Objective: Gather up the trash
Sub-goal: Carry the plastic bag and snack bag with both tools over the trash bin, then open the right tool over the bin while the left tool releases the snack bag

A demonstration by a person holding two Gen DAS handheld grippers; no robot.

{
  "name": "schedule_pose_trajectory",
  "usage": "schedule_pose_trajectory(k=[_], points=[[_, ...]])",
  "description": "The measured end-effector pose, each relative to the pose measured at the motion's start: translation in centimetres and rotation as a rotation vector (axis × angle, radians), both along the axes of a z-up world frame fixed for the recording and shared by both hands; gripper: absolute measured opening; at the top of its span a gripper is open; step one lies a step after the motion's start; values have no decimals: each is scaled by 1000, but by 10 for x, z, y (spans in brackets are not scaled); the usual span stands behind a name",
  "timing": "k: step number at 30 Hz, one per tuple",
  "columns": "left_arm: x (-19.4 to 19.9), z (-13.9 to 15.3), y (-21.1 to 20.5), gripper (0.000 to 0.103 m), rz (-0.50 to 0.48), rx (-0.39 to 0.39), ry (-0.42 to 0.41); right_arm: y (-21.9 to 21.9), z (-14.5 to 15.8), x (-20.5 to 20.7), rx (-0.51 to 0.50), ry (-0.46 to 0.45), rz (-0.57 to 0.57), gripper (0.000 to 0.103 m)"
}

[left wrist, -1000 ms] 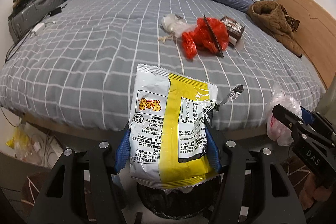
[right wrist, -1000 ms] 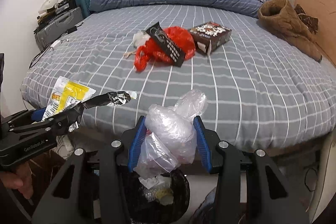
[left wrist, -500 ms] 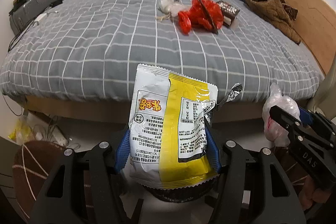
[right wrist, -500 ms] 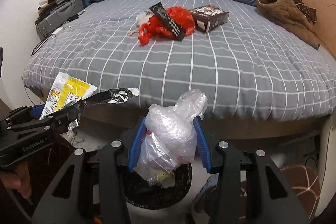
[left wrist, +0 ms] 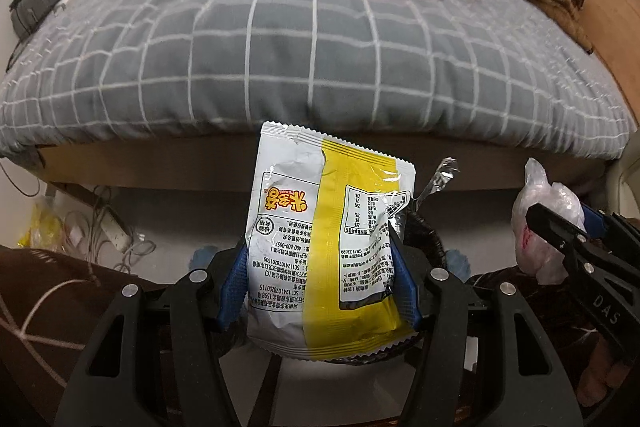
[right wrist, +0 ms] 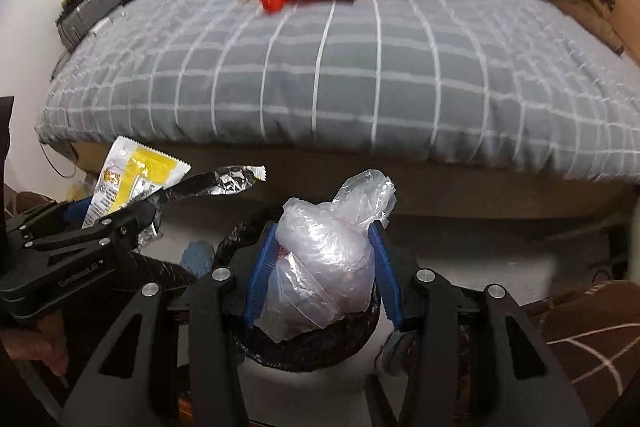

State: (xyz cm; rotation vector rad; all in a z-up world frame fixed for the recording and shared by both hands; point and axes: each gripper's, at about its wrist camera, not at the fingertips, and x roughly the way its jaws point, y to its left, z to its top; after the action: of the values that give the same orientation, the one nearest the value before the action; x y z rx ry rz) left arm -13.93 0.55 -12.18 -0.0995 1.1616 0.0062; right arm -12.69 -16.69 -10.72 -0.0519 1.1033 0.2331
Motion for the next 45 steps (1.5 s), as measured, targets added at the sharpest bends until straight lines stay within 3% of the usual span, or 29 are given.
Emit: schedule_pose_trajectory(k=[22, 27, 38, 43, 45], points=[[35, -91, 30, 58, 55, 33, 225, 35, -94, 39, -38, 220, 40, 44], [35, -100, 34, 58, 69, 34, 256, 37, -111, 42, -40, 262, 48, 44], [27, -96, 55, 58, 119, 35, 239, 65, -112, 37, -59, 259, 100, 46], [24, -93, 53, 58, 117, 40, 239, 70, -106, 35, -83, 221, 107, 76], [26, -91, 46, 58, 107, 42, 240, 69, -100, 36, -96, 197, 99, 82]])
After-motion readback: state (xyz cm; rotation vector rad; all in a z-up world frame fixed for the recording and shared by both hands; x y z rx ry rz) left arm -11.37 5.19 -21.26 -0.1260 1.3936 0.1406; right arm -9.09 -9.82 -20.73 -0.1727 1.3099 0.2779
